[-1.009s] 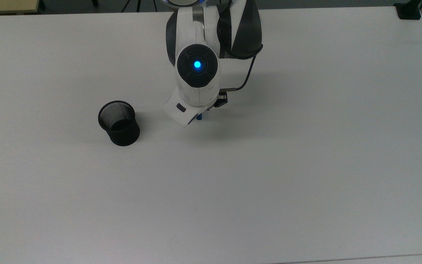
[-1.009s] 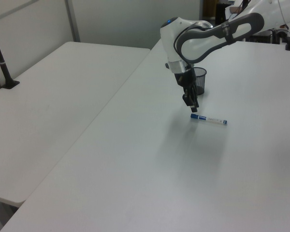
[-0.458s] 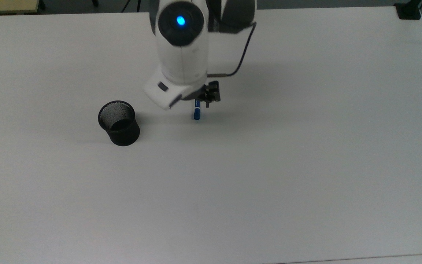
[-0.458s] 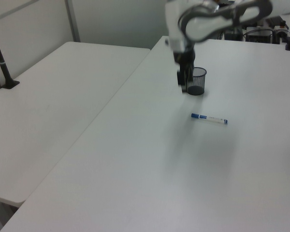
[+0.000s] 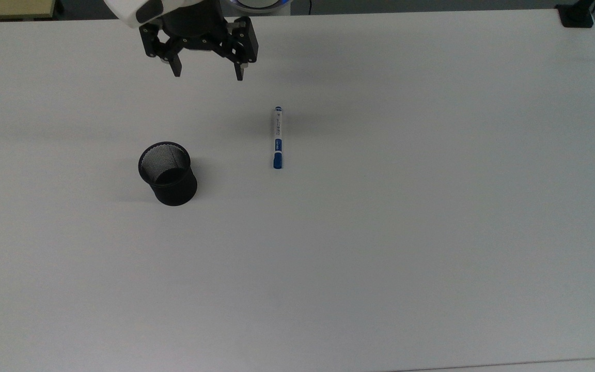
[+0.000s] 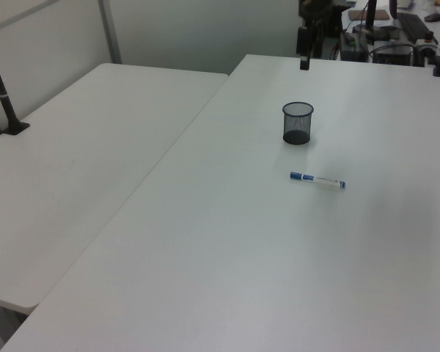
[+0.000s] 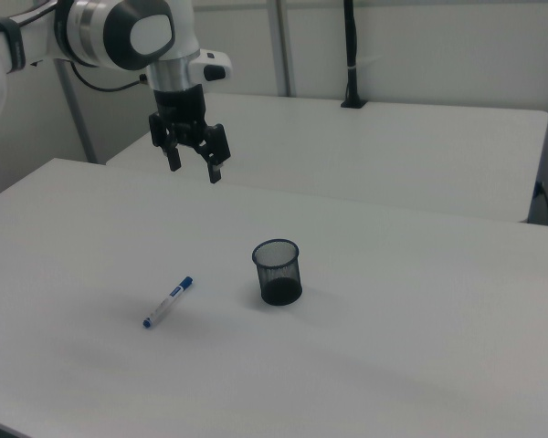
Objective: Remove the marker
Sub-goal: 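Open the gripper, release the marker, and raise the gripper away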
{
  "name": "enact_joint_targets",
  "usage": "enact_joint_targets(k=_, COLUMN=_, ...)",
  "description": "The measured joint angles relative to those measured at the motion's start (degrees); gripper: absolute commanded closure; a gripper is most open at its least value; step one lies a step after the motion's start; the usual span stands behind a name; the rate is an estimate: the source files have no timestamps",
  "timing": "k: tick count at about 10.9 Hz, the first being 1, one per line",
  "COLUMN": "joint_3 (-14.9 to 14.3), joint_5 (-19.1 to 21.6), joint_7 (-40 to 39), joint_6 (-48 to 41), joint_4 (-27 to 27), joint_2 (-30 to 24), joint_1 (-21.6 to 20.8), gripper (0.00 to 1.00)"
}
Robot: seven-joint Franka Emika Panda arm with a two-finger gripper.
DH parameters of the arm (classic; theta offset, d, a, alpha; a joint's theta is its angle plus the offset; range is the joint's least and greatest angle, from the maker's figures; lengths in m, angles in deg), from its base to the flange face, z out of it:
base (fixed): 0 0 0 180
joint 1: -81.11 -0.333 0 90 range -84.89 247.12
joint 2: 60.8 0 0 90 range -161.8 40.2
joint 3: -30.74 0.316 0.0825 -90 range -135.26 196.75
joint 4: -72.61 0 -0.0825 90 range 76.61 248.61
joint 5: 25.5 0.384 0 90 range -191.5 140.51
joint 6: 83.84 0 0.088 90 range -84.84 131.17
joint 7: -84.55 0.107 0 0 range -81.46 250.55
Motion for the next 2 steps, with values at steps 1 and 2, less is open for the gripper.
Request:
enact_joint_targets(k=1, joint_3=-0.01, joint_5=0.0, joint_7=0.13, joint_6=0.0, joint_4=0.71, joint_2=-0.67, joint_1=0.47, gripper=0.0)
enact_joint_targets(k=2, joint_3=-0.01, joint_5=-0.01, joint_7=0.6, joint_6=0.0, joint_4=1.14, joint_2=-0.84, joint_1=0.67, gripper=0.0)
